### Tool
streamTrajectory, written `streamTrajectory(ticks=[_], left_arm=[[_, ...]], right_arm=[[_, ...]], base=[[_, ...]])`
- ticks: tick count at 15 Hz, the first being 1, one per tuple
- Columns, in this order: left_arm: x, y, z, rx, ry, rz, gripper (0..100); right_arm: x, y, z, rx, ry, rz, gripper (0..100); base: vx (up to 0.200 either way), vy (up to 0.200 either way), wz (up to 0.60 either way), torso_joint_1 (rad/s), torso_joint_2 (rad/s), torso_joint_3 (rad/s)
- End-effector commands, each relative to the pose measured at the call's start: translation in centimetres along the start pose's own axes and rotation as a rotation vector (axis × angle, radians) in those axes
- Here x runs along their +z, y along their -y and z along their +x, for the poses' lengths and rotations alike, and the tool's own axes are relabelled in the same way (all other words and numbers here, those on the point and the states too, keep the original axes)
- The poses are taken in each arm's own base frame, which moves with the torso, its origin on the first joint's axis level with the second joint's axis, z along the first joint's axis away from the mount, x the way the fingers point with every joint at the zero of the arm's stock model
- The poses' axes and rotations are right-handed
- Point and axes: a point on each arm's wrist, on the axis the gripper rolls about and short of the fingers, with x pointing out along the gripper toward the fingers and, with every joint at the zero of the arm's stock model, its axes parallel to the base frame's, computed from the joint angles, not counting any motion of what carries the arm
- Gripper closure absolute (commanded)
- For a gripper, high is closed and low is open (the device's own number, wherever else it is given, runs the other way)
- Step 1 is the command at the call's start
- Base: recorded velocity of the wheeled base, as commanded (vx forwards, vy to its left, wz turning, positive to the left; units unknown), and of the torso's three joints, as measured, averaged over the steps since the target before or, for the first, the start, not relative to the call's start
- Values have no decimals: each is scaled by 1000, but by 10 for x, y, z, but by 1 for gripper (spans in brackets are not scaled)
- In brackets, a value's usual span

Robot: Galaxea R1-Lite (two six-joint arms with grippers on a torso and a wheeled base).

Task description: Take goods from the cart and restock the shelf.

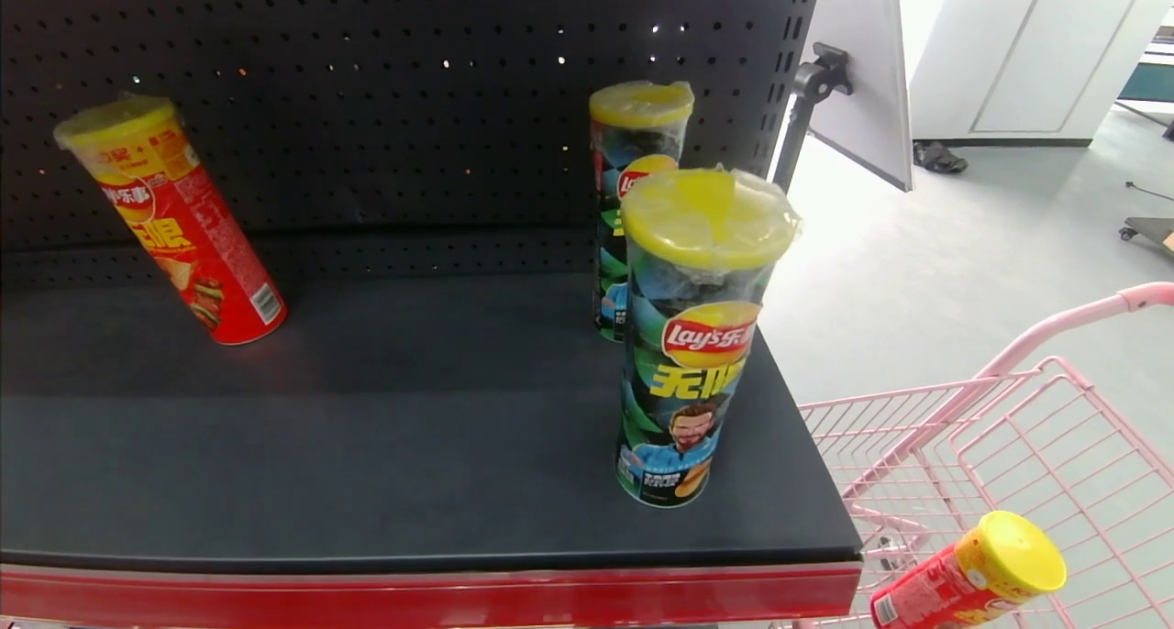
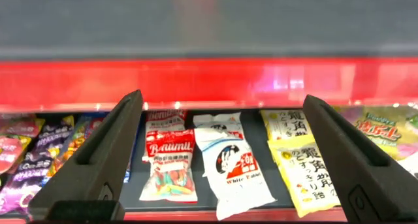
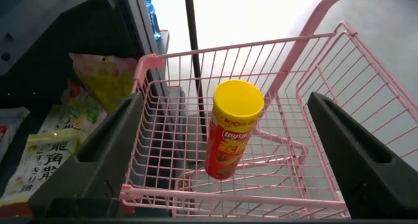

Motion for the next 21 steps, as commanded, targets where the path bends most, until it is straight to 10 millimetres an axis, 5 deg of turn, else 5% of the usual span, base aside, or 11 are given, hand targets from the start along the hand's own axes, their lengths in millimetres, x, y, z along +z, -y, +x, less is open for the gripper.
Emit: streamTrajectory(ticks=[1,9,17,18,19,20,21], left_arm=[[0,0,0,2,-2,0,0],[0,0,0,0,-2,0,0],[0,0,0,0,-2,0,0],[0,0,0,0,-2,0,0],[0,0,0,0,-2,0,0],[0,0,0,2,-2,0,0],[0,0,0,0,-2,0,0]], right_arm=[[0,0,0,1,-1,-1,0],[0,0,0,0,-1,-4,0],[0,0,0,-13,-1,-10,0],[30,0,-7,-5,115,-17,0],[106,1,5,18,96,-27,0],[127,1,21,21,48,-6,0],[123,0,38,24,-47,42,0]], base=[[0,0,0,-212,500,300],[0,0,0,-204,529,323],[0,0,0,-20,58,36],[0,0,0,0,0,0],[0,0,0,0,0,0],[0,0,0,0,0,0],[0,0,0,0,0,0]])
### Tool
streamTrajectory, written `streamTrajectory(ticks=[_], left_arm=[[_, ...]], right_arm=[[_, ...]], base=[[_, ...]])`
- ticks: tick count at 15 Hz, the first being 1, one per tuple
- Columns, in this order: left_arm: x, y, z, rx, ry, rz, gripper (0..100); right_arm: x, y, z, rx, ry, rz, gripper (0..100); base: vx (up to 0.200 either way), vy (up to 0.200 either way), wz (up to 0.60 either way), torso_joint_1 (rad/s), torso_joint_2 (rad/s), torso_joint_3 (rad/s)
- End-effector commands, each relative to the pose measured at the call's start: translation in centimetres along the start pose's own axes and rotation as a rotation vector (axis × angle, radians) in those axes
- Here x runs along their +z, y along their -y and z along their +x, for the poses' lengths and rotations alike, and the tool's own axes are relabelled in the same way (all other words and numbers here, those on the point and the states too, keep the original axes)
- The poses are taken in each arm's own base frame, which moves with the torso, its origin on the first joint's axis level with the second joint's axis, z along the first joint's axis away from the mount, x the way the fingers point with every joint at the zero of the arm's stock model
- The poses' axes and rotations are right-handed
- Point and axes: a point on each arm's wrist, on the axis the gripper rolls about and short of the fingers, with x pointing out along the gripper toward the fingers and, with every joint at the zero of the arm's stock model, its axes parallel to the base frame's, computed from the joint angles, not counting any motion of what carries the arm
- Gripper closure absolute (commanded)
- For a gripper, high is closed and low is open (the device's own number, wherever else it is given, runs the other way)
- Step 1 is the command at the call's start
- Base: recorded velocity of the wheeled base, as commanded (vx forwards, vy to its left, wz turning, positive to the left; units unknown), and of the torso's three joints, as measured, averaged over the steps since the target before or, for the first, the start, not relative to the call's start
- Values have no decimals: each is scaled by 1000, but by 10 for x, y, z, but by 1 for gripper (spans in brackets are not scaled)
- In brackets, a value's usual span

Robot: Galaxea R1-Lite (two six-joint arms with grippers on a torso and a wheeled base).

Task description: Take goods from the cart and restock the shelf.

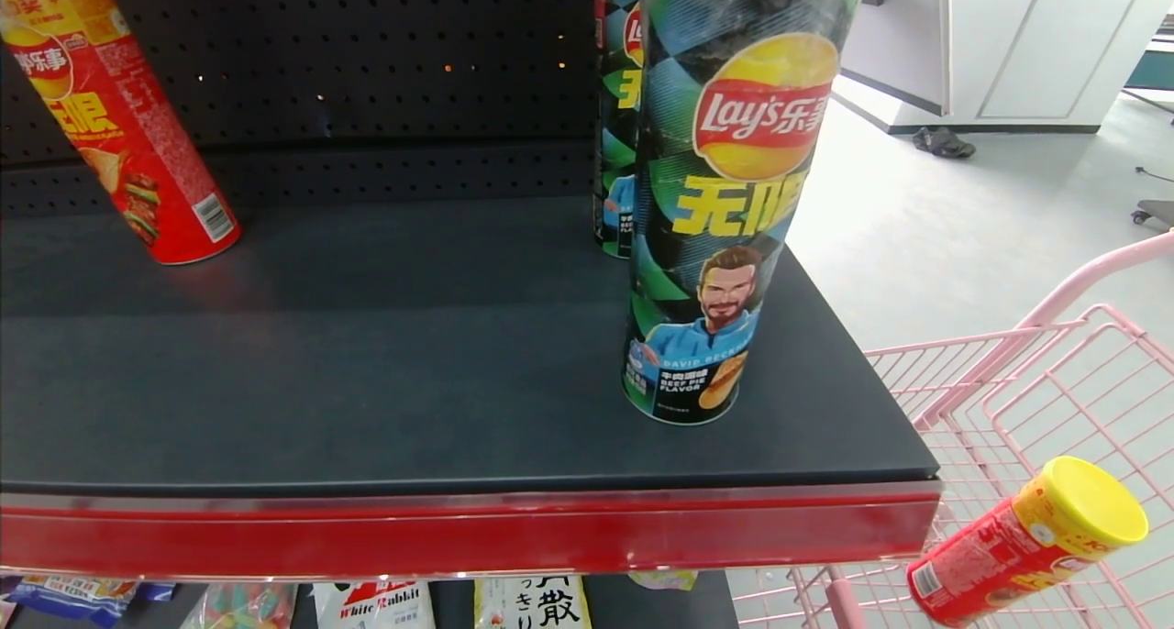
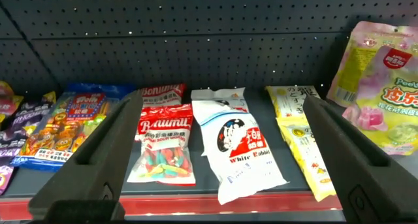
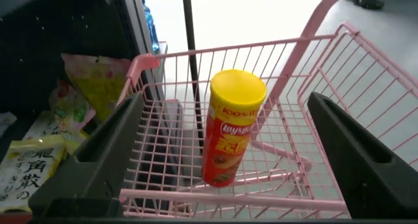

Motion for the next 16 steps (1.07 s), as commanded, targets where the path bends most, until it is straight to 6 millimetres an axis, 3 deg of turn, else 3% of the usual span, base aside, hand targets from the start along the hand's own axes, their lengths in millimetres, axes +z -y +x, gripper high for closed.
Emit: streamTrajectory(ticks=[1,4,8,16], left_arm=[[0,0,0,0,0,0,0],[0,0,0,1,0,0,0],[0,0,0,1,0,0,0],[0,0,0,0,0,0,0]], right_arm=[[49,0,66,19,-273,72,0],[9,-1,74,3,-458,75,0],[-22,-1,66,-12,-579,97,0],[-36,-5,78,36,-749,130,0]], base=[[0,0,0,0,0,0],[0,0,0,0,0,0],[0,0,0,0,0,0],[0,0,0,0,0,0]])
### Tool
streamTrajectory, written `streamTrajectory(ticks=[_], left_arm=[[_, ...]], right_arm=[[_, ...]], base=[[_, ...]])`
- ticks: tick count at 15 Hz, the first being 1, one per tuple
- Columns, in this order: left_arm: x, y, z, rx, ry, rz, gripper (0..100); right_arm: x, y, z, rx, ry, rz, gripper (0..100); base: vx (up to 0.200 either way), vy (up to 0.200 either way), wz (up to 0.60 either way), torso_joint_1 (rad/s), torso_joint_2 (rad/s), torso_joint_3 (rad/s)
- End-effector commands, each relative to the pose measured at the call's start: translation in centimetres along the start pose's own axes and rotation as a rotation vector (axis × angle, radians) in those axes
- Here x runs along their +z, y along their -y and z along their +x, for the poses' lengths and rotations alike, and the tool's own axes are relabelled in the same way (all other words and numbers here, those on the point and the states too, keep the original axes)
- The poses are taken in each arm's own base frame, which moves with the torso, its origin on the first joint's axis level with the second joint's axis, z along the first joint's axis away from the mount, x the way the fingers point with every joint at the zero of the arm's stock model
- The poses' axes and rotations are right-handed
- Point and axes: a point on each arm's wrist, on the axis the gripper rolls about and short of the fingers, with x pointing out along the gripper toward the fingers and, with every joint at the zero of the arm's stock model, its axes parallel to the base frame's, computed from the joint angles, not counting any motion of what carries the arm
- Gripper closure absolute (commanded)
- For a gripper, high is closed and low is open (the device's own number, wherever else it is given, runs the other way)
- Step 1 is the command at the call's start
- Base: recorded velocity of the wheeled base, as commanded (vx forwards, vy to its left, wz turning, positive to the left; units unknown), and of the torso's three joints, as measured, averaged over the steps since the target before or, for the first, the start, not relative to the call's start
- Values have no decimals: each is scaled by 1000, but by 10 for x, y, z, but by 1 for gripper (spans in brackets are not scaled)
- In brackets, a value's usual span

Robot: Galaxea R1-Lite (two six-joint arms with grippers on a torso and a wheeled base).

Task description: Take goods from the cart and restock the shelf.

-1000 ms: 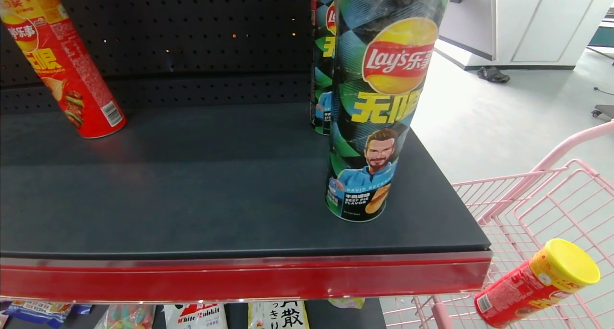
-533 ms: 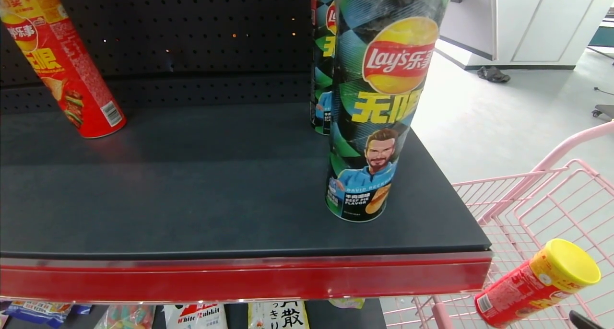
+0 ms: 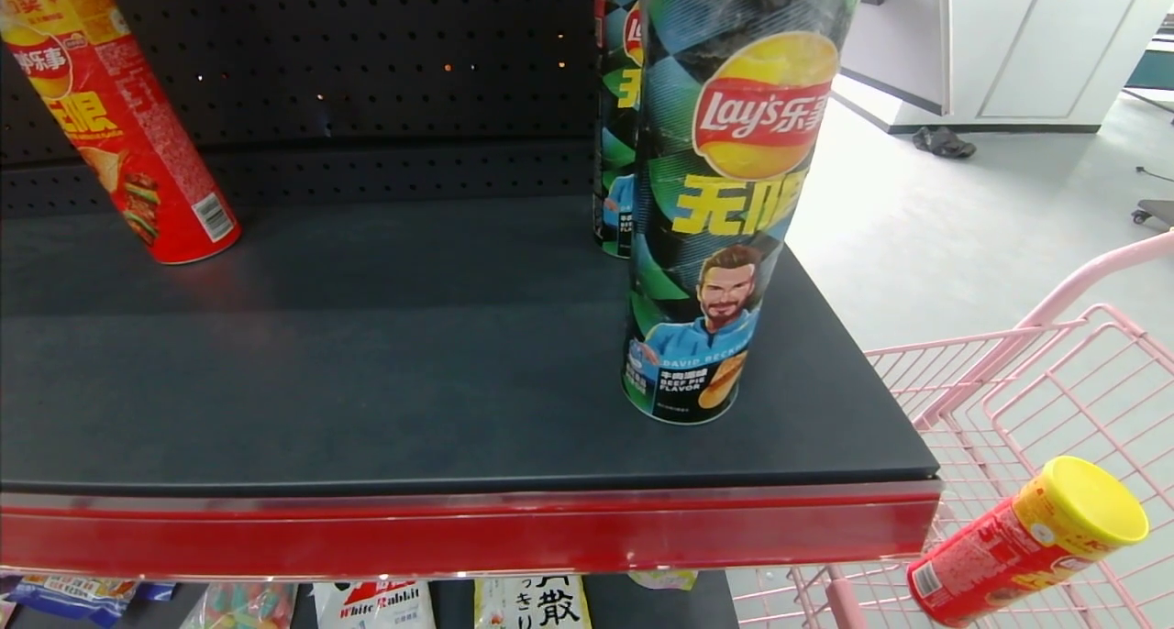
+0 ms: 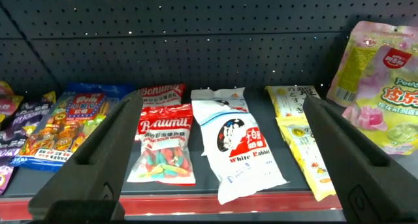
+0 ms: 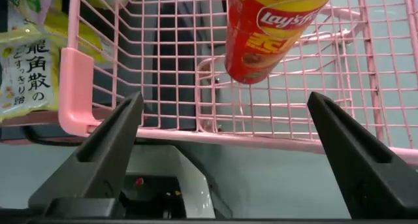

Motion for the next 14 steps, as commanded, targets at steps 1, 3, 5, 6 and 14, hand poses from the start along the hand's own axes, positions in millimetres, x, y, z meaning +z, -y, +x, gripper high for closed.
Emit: streamTrajectory(ticks=[1,3,5,6,14], left_arm=[[0,0,0,1,0,-1,0],[0,0,0,0,0,-1,0],[0,0,0,1,0,-1,0],[0,0,0,1,0,-1,0],[0,0,0,1,0,-1,0]], right_arm=[[2,0,11,-18,-94,19,0],[14,0,24,-42,-176,50,0],[37,0,36,-59,-182,63,0],[55,0,45,-74,-178,70,0],[63,17,63,-153,-253,-13,0]], base=[[0,0,0,0,0,0],[0,0,0,0,0,0],[0,0,0,0,0,0],[0,0,0,0,0,0],[0,0,0,0,0,0]])
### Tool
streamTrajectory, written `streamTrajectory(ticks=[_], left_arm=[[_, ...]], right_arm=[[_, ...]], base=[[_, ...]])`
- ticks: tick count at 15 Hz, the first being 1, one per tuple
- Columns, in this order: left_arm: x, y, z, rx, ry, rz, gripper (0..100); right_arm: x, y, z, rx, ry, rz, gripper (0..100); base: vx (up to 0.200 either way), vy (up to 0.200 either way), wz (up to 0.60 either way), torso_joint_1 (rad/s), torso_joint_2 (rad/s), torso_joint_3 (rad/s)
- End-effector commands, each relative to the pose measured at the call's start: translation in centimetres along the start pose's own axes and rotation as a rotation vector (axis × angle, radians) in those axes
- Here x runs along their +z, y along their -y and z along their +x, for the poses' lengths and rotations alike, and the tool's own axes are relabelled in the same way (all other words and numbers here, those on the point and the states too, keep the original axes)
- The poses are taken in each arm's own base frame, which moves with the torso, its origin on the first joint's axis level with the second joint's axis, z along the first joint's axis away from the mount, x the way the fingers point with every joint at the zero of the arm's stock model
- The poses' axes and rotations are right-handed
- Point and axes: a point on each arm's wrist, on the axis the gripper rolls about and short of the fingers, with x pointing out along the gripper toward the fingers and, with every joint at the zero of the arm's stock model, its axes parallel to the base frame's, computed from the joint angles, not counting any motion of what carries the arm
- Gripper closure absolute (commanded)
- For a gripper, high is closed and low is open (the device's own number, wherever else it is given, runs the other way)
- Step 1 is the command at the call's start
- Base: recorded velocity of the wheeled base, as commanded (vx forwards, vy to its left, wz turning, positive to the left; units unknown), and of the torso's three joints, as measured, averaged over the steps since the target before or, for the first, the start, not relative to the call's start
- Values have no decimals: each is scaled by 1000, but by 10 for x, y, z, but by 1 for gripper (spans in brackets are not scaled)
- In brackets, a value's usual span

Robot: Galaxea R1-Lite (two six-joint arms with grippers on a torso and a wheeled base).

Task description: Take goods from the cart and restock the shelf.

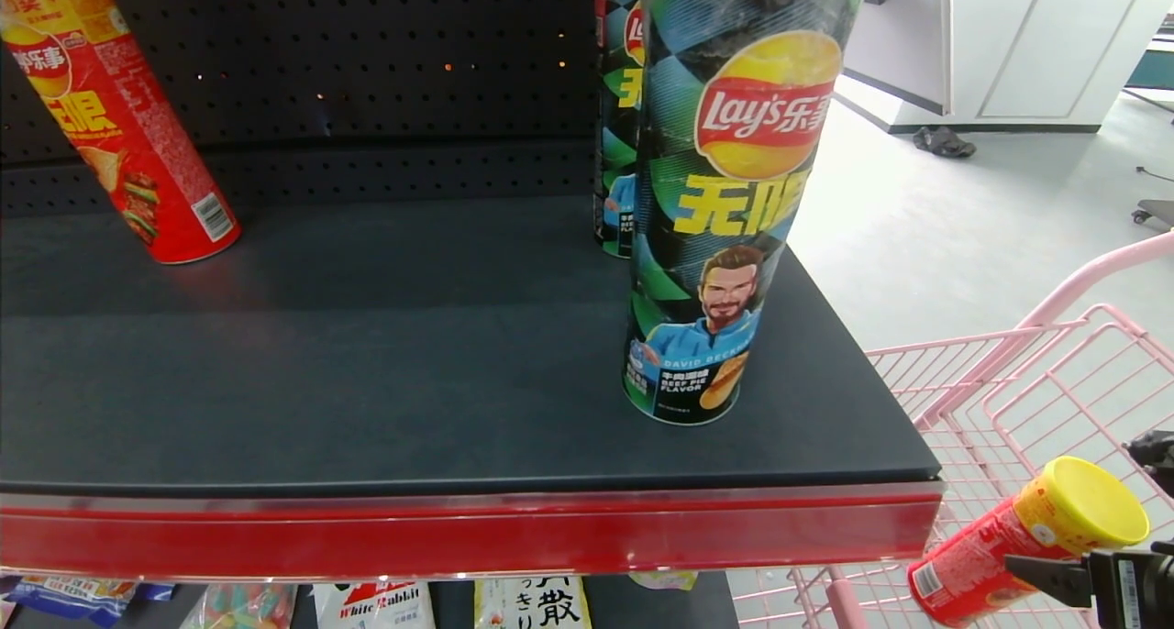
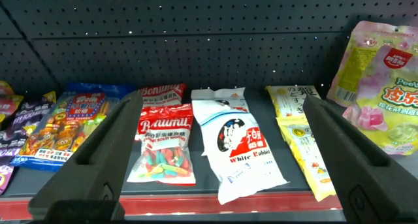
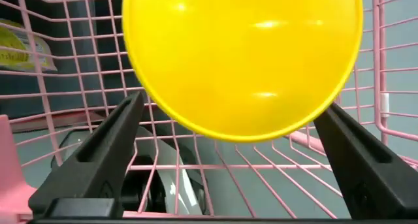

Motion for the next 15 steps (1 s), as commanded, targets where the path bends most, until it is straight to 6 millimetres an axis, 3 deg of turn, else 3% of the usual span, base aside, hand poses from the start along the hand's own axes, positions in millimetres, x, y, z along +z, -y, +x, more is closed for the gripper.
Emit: streamTrajectory(ticks=[1,15], left_arm=[[0,0,0,0,0,0,0],[0,0,0,1,0,0,0]], right_arm=[[2,1,6,-2,-23,7,0],[-2,1,20,63,-78,21,0]], base=[[0,0,0,0,0,0],[0,0,0,0,0,0]])
